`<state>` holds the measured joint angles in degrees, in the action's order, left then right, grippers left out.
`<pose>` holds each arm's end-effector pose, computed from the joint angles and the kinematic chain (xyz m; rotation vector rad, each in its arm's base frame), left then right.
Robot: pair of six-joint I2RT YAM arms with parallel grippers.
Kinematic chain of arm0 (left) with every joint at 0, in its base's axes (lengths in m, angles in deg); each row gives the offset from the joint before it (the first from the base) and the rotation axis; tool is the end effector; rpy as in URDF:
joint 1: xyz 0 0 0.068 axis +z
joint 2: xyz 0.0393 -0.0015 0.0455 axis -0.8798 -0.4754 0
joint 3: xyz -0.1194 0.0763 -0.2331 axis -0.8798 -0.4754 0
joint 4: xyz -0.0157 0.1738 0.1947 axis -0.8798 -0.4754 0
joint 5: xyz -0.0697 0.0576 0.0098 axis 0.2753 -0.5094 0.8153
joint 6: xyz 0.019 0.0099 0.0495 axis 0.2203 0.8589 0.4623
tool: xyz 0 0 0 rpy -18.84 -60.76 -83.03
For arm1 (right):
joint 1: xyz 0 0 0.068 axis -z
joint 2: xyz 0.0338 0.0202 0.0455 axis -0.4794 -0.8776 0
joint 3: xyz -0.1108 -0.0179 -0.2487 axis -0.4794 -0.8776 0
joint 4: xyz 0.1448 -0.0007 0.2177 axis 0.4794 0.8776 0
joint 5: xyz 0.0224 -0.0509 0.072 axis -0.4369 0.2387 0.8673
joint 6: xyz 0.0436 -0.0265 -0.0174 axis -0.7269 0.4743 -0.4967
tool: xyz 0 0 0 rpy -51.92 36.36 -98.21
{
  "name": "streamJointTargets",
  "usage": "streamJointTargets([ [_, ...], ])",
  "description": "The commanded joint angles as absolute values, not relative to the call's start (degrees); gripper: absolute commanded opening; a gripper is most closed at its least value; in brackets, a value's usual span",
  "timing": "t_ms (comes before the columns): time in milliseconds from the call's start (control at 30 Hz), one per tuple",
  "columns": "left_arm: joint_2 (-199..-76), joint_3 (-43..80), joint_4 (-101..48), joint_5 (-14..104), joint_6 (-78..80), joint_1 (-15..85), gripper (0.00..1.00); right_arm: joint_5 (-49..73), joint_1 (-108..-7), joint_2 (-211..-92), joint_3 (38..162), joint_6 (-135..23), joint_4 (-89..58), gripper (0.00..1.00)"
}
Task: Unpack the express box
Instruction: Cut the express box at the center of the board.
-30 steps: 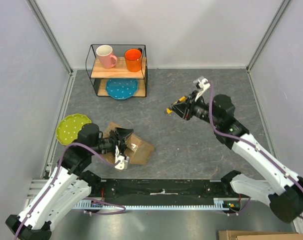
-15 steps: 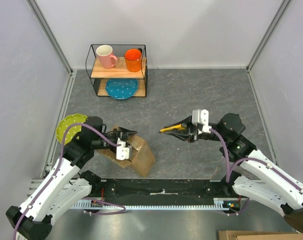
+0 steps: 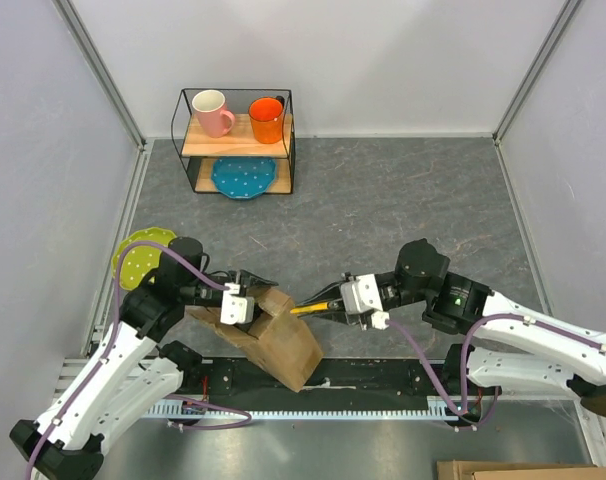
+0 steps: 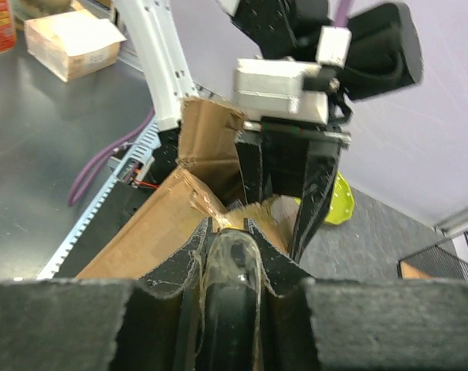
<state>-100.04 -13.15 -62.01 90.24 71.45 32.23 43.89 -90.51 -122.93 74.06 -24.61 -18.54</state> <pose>0.1047 -0.0917 0.2984 1.6707 0.9679 -0.6334 0.0781 0.1947 0.3695 -1.4972 0.7613 1.0462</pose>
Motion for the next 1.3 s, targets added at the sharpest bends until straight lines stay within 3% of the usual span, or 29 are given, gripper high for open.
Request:
streamJointTargets([
  [0,-99.27,-13.89,-64.24,96.35,65.99,32.0,0.08,42.12,-94.55,-125.56,81.07,-17.6,-14.65,0.0],
  [500,-96.28,-16.0,-63.27,96.97,67.93,32.0,0.07,40.98,-101.33,-131.54,85.38,-17.51,-13.31,0.0],
  [1267,-94.79,-16.7,-63.27,99.16,67.14,32.0,0.07,40.36,-102.03,-133.39,86.44,-16.89,-15.68,0.0],
])
